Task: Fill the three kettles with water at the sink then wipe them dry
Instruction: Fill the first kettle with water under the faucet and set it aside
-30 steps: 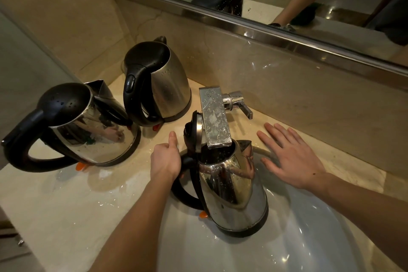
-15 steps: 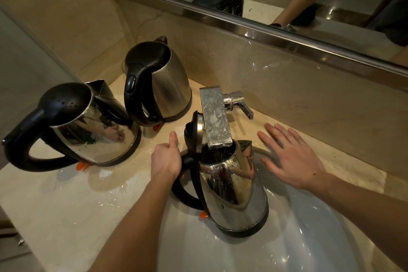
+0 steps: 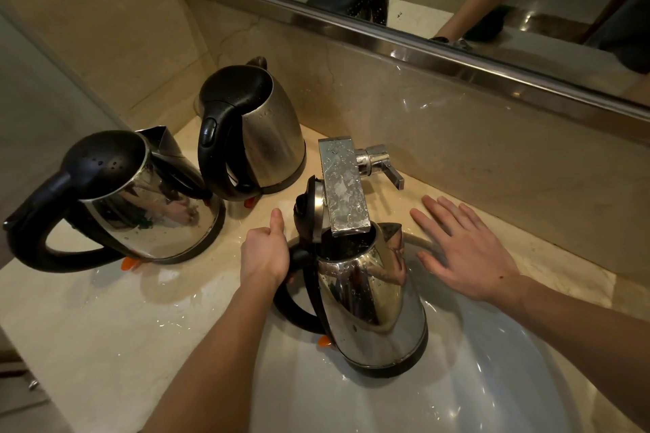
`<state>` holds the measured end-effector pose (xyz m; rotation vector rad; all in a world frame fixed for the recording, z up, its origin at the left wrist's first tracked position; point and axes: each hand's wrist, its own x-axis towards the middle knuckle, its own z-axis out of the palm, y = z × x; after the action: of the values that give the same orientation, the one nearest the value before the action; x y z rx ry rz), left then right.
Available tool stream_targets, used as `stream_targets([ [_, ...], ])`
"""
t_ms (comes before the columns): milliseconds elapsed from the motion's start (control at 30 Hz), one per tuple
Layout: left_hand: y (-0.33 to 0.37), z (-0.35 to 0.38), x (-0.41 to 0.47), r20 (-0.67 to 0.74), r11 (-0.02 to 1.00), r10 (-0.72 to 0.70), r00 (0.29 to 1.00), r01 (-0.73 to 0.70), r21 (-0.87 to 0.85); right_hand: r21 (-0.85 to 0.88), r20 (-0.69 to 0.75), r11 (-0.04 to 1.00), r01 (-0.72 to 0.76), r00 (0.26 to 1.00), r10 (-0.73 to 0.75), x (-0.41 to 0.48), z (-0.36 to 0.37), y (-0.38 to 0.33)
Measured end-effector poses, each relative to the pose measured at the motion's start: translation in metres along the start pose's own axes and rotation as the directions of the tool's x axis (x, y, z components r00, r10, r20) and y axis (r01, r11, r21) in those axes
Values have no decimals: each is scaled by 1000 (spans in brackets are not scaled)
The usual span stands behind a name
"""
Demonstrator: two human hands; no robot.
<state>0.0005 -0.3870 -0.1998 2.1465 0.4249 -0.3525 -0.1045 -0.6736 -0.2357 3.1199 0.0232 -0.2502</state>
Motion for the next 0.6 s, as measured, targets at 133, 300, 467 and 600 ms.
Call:
stream_targets([
  [133, 0, 0, 1, 9, 1000, -19, 1000, 19, -15, 1, -2, 1000, 2, 1000, -2, 0, 0, 0],
  [300, 1, 0, -1, 1, 1000, -4, 1000, 4, -17, 10, -9, 1000, 2, 1000, -2, 0, -1, -1],
  [467, 1, 0, -1, -7, 1000, 12, 1000, -12, 5, 27, -7, 1000, 3, 1000, -3, 0, -3, -2],
  [600, 0, 0, -1, 1, 1000, 2, 1000, -2, -1, 34, -14, 999, 7, 1000, -7, 0, -2, -1],
])
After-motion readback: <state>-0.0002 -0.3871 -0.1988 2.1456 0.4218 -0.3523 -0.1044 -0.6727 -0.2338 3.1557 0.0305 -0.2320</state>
